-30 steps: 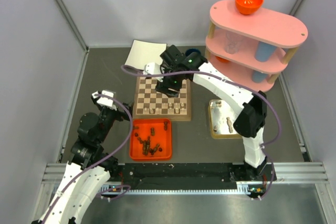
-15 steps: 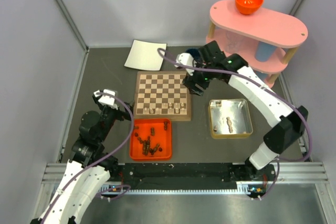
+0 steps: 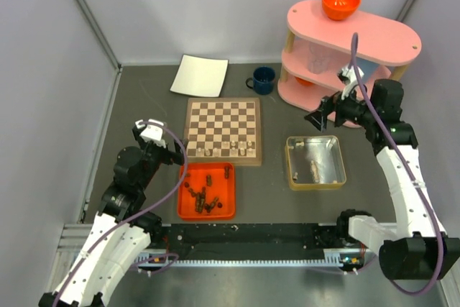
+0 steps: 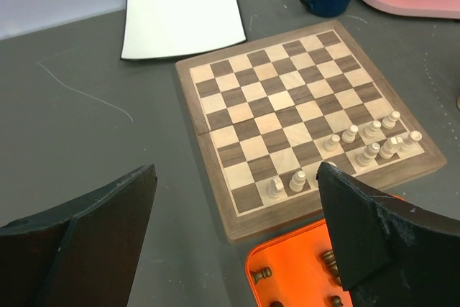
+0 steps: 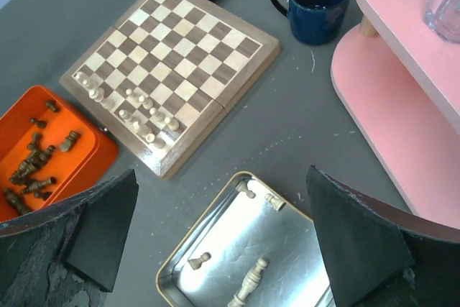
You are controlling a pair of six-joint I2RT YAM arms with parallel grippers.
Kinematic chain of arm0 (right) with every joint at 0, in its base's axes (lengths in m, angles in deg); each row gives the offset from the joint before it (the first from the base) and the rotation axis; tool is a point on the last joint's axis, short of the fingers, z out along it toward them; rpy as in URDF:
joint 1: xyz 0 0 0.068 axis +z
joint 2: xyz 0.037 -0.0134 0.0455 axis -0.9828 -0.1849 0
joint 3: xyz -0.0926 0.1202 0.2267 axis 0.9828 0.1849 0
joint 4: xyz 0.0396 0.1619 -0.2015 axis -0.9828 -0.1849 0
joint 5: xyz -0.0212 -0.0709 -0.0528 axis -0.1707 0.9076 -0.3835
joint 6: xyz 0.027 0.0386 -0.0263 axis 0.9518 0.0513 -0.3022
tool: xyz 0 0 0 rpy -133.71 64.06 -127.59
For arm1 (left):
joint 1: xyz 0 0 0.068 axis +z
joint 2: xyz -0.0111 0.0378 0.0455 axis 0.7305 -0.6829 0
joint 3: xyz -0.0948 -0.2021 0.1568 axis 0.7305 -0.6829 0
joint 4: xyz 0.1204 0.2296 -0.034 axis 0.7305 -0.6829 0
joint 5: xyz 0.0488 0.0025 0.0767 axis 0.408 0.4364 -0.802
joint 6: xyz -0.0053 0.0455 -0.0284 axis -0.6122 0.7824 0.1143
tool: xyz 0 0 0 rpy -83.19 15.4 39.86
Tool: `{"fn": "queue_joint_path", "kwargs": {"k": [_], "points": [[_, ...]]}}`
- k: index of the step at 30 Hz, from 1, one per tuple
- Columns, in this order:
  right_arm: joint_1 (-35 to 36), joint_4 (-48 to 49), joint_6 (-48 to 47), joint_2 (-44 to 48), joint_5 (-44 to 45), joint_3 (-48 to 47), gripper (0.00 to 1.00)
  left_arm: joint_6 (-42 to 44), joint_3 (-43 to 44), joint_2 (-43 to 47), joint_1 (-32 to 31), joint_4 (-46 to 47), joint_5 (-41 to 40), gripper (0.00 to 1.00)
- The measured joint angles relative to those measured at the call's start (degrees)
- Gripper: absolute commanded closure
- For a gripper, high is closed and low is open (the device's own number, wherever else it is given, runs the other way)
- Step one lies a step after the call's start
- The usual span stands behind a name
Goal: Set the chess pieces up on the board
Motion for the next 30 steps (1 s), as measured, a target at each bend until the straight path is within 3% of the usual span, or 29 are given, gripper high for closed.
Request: {"fn": "queue_joint_path", "kwargs": {"k": [7,13,18,23,30], "points": [[-3.3,1.5,1.0,4.7,-2.1,7.0,0.03,-0.2,0.0,-1.6,0.1,-0.2,1.2,0.01],[-3.3,-5.8,-6.4,2.3,4.8,9.0,0.27,-0.2,0.0,-1.7,0.1,-0.1,2.0,0.01],[-3.0,-9.1,-10.4,-3.8,10.4,12.0,0.35,-0.2,0.0,-1.8,0.1,-0.1,3.0,0.01],[0.0,-9.6,-12.7,-8.5,14.3,13.8,0.35,-0.2,0.0,-2.1,0.1,-0.1,3.6,0.01],[2.1,-9.2,-13.9,-9.1,13.1,14.5,0.31,-0.2,0.0,-2.5,0.1,-0.1,4.7,0.01]]}}
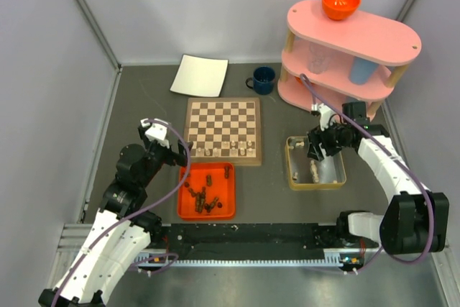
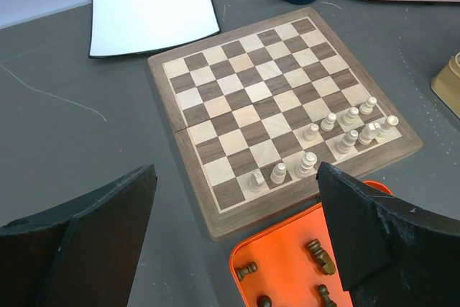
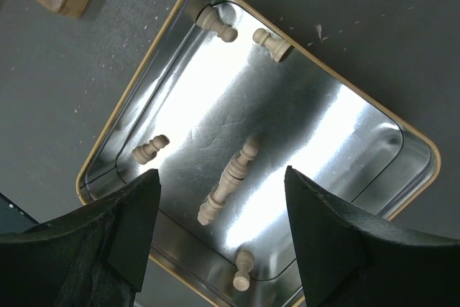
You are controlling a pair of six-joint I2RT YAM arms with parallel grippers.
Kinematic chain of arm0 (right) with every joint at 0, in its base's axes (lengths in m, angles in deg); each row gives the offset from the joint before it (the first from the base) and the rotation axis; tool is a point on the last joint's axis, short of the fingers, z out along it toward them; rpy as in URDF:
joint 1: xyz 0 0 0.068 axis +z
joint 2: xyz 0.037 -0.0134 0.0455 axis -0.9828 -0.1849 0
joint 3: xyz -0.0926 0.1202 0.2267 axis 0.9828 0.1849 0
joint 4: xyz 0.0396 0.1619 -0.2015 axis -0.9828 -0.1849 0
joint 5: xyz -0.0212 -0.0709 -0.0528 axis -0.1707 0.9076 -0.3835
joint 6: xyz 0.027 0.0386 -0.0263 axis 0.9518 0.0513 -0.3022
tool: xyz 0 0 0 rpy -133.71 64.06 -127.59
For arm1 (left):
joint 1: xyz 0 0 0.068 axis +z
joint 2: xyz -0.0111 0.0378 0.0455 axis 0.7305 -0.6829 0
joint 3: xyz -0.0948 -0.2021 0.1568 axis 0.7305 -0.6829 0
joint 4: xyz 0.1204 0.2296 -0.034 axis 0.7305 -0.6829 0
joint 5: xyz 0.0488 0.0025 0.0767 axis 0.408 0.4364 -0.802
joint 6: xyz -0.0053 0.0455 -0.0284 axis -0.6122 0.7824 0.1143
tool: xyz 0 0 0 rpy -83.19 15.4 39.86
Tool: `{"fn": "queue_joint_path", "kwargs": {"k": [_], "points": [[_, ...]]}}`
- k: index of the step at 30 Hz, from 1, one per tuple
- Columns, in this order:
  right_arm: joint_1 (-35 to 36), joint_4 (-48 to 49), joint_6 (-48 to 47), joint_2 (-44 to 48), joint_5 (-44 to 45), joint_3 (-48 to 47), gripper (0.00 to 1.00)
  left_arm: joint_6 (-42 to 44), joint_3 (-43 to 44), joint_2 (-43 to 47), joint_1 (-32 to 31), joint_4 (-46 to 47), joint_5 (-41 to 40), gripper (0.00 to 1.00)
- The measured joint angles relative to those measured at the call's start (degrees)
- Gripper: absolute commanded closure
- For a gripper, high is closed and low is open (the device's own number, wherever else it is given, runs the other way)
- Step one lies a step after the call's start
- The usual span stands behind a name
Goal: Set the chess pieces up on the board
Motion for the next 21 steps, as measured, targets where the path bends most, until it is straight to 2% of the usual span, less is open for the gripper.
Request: {"fn": "queue_joint_path", "kwargs": {"k": [21], "points": [[-0.9,2.6,0.2,5.2,0.0,2.3,0.28,0.0,0.0,-0.3,0.0,0.0,1.0,0.01]]}}
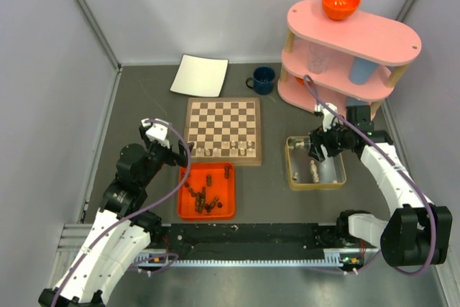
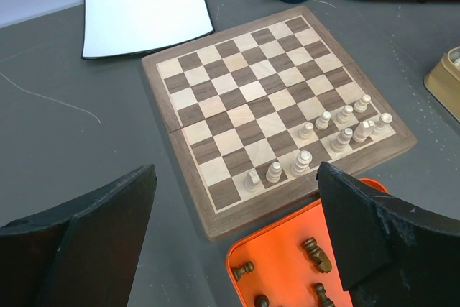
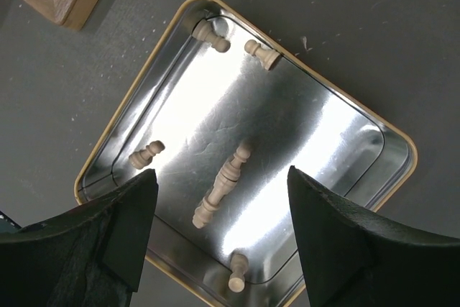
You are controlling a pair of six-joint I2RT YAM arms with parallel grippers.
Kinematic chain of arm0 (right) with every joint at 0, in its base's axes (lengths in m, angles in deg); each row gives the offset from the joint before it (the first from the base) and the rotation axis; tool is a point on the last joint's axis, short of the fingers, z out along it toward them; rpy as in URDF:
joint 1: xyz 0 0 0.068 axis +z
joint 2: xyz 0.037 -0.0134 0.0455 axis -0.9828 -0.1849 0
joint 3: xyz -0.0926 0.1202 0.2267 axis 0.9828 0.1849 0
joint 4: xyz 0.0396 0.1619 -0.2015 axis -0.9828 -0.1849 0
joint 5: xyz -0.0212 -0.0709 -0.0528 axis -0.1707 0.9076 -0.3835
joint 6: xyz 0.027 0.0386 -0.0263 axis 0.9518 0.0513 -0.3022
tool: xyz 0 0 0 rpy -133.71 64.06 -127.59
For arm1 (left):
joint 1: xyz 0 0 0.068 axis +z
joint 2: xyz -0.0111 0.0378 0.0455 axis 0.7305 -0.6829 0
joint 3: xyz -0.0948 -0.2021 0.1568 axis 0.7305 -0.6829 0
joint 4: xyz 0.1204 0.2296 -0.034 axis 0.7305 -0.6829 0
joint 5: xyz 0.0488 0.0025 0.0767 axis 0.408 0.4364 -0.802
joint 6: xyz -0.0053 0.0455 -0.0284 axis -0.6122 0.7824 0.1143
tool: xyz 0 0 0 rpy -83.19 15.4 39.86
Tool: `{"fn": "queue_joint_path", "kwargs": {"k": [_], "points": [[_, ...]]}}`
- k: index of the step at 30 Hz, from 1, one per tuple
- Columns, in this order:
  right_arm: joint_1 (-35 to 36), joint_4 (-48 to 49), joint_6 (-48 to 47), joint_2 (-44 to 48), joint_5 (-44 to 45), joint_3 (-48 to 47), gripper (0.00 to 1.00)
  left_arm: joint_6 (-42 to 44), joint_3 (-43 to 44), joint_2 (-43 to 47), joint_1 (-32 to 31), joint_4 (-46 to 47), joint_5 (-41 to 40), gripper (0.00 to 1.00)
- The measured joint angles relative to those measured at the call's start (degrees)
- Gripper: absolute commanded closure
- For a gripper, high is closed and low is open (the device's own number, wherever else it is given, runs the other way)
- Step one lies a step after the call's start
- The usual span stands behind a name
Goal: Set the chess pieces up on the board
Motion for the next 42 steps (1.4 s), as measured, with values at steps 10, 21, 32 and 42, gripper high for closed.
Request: {"fn": "queue_joint_path", "kwargs": {"k": [10,21,32,42], "points": [[0.0,0.0,-0.9,-1.9,0.4,1.5,0.43,-0.1,0.0,0.0,0.0,0.0,0.7,0.01],[2.5,-1.4,-3.0,-9.2,6.6,1.5,0.52,-0.2,0.0,-0.5,0.0,0.0,1.2,0.01],[5.9,-2.9,-3.6,-15.4,9.7,1.6,0.55,-0.2,0.0,-0.5,0.0,0.0,1.9,0.01],[8.2,-2.5,-4.1,-18.3,13.4,1.4,0.84,-0.2,0.0,-0.5,0.0,0.0,1.9,0.01]]}}
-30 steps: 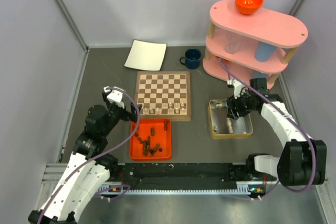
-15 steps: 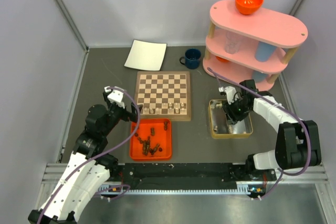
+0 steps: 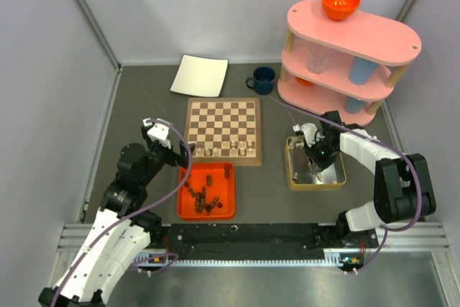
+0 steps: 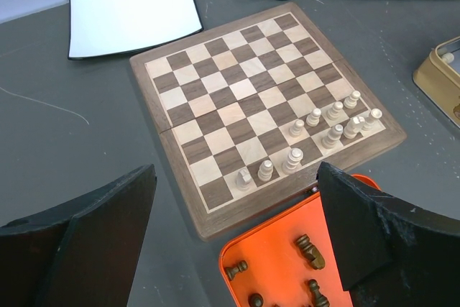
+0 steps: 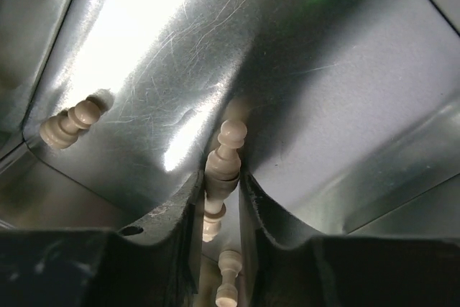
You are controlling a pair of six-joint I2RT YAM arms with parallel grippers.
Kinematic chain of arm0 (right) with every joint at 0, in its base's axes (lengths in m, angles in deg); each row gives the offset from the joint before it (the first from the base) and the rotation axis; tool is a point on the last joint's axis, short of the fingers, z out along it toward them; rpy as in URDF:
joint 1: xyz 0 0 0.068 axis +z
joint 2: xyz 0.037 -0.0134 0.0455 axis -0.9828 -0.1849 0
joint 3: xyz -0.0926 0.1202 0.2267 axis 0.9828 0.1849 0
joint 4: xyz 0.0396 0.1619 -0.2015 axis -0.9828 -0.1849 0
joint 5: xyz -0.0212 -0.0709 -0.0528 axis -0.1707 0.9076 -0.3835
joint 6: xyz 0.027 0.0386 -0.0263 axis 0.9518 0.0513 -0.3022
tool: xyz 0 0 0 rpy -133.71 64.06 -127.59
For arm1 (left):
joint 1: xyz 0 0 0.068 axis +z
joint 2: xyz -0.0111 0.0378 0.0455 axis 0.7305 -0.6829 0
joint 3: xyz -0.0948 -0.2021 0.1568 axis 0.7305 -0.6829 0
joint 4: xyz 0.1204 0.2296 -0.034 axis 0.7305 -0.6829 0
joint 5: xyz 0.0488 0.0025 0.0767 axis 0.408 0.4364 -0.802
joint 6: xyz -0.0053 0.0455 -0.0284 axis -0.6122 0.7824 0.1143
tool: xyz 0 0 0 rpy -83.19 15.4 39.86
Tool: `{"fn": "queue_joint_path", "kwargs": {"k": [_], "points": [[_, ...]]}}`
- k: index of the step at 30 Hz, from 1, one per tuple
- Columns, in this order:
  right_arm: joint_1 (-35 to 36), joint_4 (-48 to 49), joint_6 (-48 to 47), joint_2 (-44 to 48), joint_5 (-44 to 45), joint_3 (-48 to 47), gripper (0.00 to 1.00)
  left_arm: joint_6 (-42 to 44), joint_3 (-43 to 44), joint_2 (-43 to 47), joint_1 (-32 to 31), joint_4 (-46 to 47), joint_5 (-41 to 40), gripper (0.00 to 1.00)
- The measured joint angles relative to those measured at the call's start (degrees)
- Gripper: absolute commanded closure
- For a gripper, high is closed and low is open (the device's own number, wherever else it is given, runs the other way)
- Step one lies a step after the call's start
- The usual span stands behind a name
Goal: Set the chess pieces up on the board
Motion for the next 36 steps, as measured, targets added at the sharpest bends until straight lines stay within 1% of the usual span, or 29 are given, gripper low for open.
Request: {"fn": "queue_joint_path", "kwargs": {"k": [3,5,6,9,11,13,16,19,23,27,33,36], "points": [[0.1,0.0,0.0,0.0,0.8,0.0,0.93,0.0,0.0,0.0,0.0,0.0,0.0,0.01],[0.2,0.0,0.0,0.1,1.1,0.0,0.94,0.0,0.0,0.0,0.0,0.0,0.3,0.01],[0.2,0.0,-0.1,0.3,1.1,0.0,0.97,-0.1,0.0,0.0,0.0,0.0,0.7,0.01],[0.3,-0.4,-0.5,1.0,1.3,0.0,0.98,-1.4,0.0,-0.3,0.0,0.4,5.0,0.02],[0.2,-0.6,-0.9,2.4,0.9,0.0,0.98,-3.7,0.1,-1.8,0.0,1.9,9.4,0.06],[-0.2,-0.6,-1.1,4.7,-0.4,0.0,0.99,-8.3,0.6,-6.1,0.0,4.5,17.1,0.11],[-1.4,-0.5,-2.0,8.7,-3.8,0.0,0.99,-17.5,2.1,-13.6,-0.7,10.1,26.3,0.11],[-2.6,-0.5,-3.0,13.4,-7.8,0.0,0.99,-27.6,2.9,-20.6,-4.1,16.9,31.1,0.11],[-3.0,-0.5,-4.5,19.4,-13.1,0.0,0.99,-38.9,5.2,-28.0,-10.7,24.3,33.7,0.11],[-3.1,-0.4,-6.1,23.7,-17.4,0.1,0.99,-47.6,10.8,-39.1,-16.9,31.3,33.9,0.14],[-3.1,-0.5,-8.1,26.9,-22.1,1.3,0.99,-54.1,20.7,-56.1,-22.2,35.2,33.6,0.17],[-3.1,-0.6,-8.6,28.0,-23.3,1.6,0.99,-55.9,25.2,-63.4,-24.0,35.5,33.6,0.21]]}}
